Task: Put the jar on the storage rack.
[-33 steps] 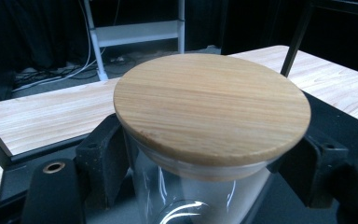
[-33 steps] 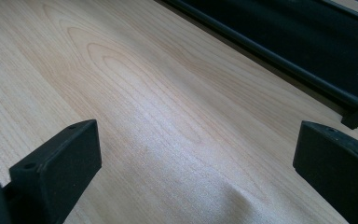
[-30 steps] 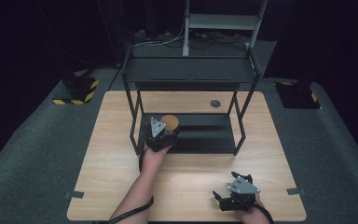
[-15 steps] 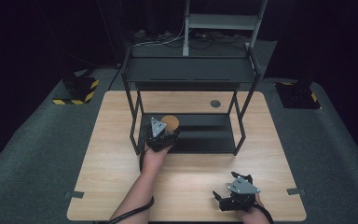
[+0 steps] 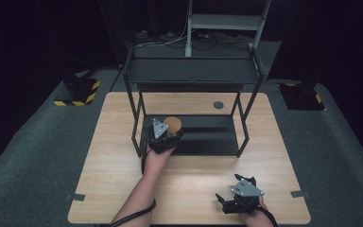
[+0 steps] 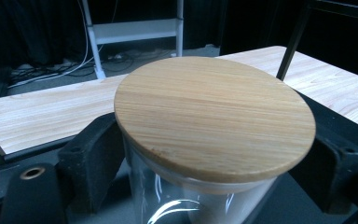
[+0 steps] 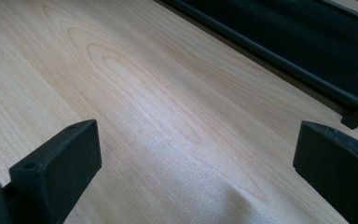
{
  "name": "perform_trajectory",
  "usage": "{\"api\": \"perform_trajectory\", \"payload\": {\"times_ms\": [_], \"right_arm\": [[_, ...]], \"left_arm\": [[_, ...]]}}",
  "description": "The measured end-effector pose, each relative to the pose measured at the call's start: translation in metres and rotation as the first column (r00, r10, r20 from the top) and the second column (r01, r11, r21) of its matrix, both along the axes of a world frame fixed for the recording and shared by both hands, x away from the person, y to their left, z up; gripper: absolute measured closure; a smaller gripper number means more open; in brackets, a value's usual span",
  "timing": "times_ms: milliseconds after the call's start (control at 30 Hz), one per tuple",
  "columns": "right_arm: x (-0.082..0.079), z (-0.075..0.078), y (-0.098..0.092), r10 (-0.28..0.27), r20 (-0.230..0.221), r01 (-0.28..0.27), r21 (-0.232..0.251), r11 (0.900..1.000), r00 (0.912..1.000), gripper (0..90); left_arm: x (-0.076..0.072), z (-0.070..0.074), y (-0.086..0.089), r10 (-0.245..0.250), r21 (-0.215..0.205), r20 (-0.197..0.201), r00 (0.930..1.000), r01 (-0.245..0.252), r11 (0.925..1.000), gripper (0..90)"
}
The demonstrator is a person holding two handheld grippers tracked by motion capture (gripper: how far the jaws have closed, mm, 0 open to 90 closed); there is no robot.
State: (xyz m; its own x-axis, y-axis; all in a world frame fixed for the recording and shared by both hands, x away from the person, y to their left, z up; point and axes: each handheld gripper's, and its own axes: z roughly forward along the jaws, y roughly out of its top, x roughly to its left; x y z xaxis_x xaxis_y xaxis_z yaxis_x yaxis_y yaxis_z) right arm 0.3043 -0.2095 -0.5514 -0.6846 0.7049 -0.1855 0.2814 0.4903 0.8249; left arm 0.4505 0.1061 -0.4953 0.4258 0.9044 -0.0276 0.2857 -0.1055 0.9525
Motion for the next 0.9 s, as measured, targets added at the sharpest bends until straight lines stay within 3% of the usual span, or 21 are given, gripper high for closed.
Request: {"api": "perform_trajectory", "payload": {"times_ms": [567, 900], "right_arm": [[0.0000, -0.0001, 0.0005, 0.001, -0.001, -0.001, -0.004, 1.000, 1.0000, 0.0], [-0.0001, -0.0002, 0.0007, 0.002, -0.001, -0.002, -0.006, 1.000, 1.0000, 0.0]], "left_arm": [[-0.0040, 0.0033, 0.0022, -0.003, -0.025, 0.003, 1.0000, 0.003, 0.9997, 1.3], [-0.0073, 0.0036, 0.0055, -0.002, -0.035, 0.004, 1.0000, 0.002, 0.9994, 0.9]]}}
